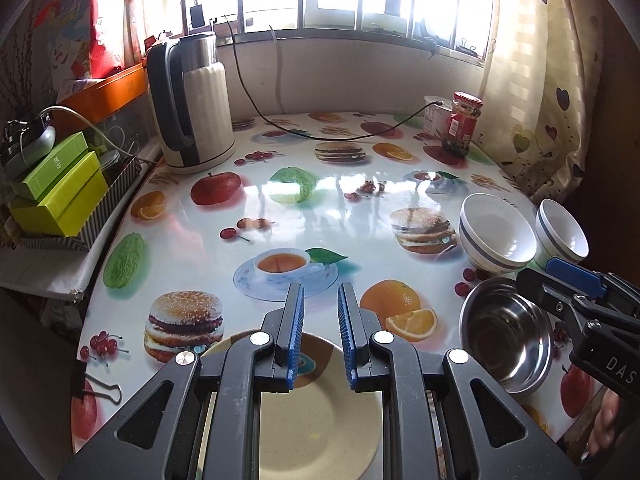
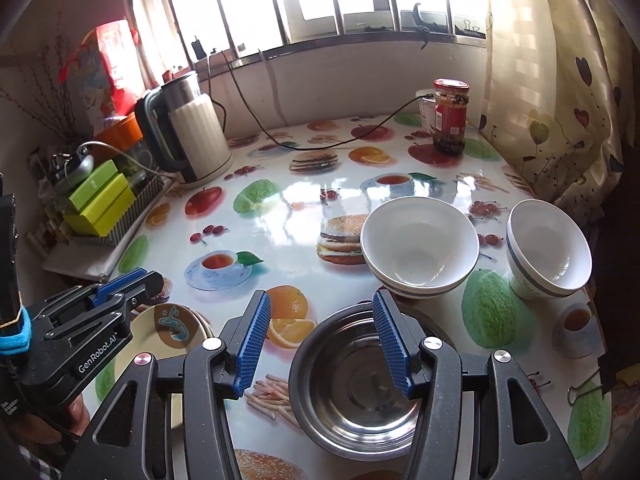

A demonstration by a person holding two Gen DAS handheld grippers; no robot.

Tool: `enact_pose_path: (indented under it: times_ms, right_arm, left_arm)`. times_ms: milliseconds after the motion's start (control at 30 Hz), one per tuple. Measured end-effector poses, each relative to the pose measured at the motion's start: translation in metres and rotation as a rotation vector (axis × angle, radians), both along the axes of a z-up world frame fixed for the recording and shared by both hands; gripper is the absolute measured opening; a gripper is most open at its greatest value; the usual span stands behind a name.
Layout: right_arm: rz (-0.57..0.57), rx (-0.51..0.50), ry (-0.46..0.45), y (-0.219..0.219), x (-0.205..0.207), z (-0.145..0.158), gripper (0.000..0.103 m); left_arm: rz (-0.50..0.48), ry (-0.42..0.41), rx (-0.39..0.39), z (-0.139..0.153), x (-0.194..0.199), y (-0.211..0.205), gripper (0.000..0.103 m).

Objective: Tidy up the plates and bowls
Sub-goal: 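Lower the beige plate with the left tool and open it, then close the left tool on the rim of the beige plate stack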

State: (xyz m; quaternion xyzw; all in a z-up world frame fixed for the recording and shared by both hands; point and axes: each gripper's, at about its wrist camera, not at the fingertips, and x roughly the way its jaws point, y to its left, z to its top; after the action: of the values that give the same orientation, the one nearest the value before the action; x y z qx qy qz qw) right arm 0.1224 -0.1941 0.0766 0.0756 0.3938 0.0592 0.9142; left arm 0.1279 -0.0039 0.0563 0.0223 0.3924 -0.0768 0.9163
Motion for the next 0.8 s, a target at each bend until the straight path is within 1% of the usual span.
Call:
enact_pose_path:
  times_ms: [167,267,367,567,700,800]
  right_arm:
    - [-0.003,0.0,0.01,-0.007,0.005,-0.003,0.054]
    - [0.017,0.017,0.02,-0.007,0.008,-0.006,0.054]
    - [0.074,0.034,0.051,0.005,0.012,-0.016,0.054]
    - [0.235,0.059,0.102,0.05,0.015,-0.034,0.054]
    - [0.313,0.085,0.163,0.076,0.019,-0.05,0.054]
    - [0.353,0.074,0.192,0.093,0.021,-0.059,0.054]
  left_arm:
    - [0.0,0.015,-0.002,-0.002,0.006,-0.007,0.018]
    - [0.009,0.031,-0.03,-0.006,0.006,0.003,0.018]
    - [0.066,0.048,-0.027,-0.014,0.002,0.025,0.018]
    - [0.176,0.098,-0.041,-0.033,-0.016,0.083,0.018]
    - [0.246,0.127,-0.091,-0.046,-0.03,0.118,0.018]
    - [0.265,0.166,-0.15,-0.056,-0.034,0.134,0.018]
